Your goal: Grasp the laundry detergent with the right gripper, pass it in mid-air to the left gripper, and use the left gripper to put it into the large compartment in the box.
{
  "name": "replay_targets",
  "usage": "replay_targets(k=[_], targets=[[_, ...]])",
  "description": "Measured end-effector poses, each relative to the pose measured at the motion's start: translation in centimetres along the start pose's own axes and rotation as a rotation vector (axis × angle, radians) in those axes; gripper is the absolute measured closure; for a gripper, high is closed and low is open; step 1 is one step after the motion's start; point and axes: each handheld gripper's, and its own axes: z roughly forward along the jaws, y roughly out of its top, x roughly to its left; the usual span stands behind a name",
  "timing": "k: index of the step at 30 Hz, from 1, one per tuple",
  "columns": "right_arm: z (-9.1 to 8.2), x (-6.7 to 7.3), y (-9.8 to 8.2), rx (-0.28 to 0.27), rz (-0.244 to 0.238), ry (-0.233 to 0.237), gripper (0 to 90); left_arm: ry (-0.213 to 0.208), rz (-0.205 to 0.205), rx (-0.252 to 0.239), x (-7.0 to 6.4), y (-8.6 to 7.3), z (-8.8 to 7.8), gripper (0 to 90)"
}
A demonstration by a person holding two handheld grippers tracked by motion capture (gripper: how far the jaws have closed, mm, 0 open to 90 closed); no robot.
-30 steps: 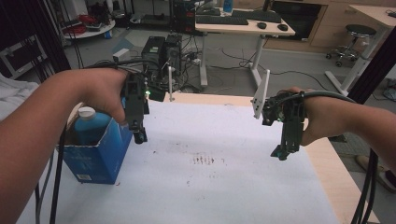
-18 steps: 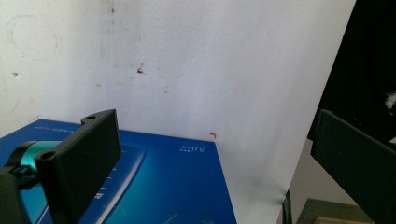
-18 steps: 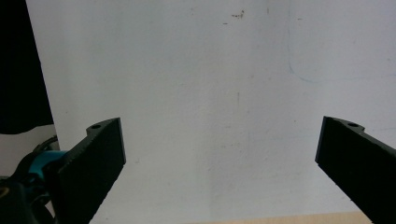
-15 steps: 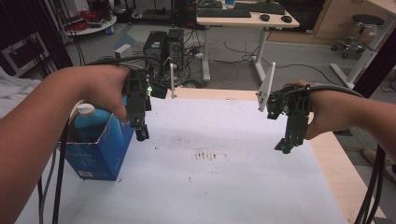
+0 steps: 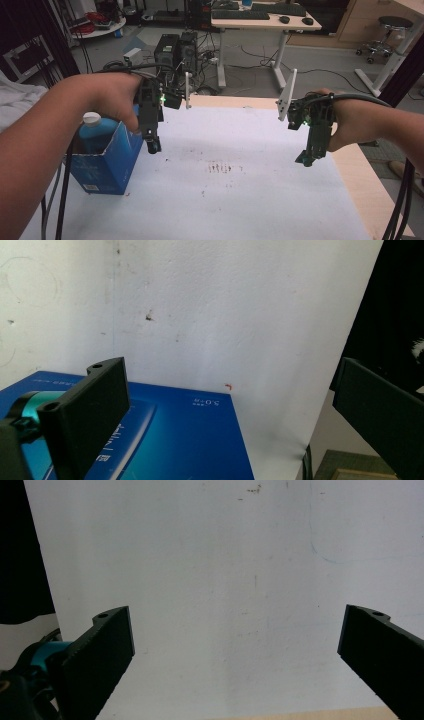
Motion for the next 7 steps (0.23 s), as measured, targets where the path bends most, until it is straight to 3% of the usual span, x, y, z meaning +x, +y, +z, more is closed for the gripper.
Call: replay_targets(k=[7], targets=[[-0.16,0.29,0.05,-0.022,0.007,-0.002,0.8,0.011,-0.014,-0.003,-0.18,0.1,0.23,1.6]])
